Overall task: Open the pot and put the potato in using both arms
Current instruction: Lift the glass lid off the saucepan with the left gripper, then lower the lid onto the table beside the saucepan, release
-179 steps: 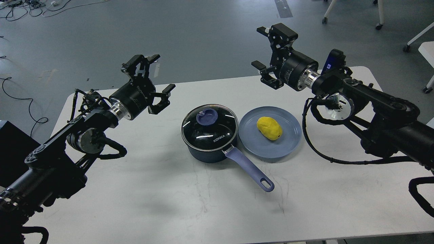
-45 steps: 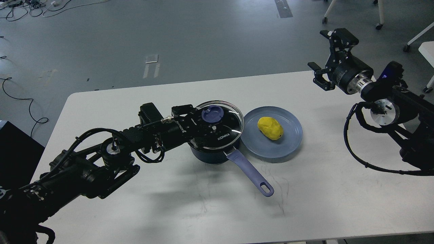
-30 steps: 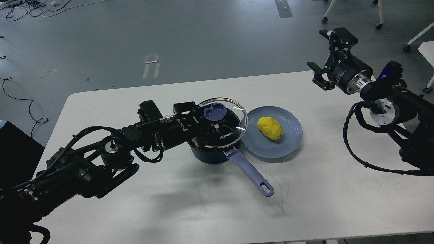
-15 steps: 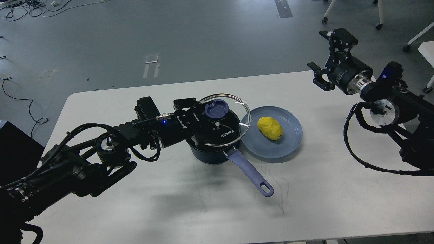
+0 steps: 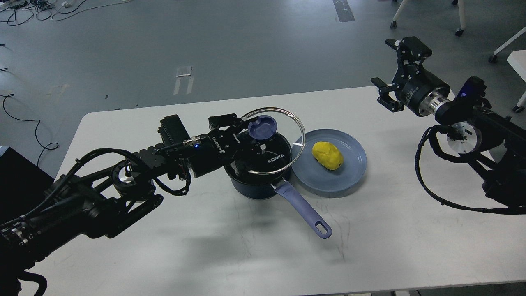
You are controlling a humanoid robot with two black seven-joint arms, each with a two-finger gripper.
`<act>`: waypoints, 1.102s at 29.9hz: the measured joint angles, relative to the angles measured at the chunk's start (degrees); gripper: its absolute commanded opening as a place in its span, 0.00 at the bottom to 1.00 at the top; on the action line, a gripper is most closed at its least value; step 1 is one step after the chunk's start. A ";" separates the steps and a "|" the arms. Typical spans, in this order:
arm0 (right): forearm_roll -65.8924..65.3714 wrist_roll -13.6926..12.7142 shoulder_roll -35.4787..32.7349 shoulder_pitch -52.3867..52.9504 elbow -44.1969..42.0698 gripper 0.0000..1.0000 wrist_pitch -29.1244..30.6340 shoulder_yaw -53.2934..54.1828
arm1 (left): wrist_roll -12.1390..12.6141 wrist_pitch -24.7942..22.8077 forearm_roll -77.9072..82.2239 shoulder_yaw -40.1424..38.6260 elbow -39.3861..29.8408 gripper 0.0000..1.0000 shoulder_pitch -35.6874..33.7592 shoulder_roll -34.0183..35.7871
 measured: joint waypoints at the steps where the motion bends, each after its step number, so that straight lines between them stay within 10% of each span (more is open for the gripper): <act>1: 0.00 0.00 0.01 0.00 -0.20 1.00 0.00 0.00 | 0.00 0.07 -0.01 -0.02 0.00 0.38 -0.20 0.53; 16: -0.05 0.00 0.55 0.44 -1.52 1.00 0.10 -0.18 | 0.00 6.11 -11.63 0.80 4.26 0.38 3.49 14.07; 33: -0.12 0.00 1.88 1.06 -2.64 1.00 0.14 -1.05 | 0.00 7.17 -19.83 0.83 11.76 0.39 15.22 14.04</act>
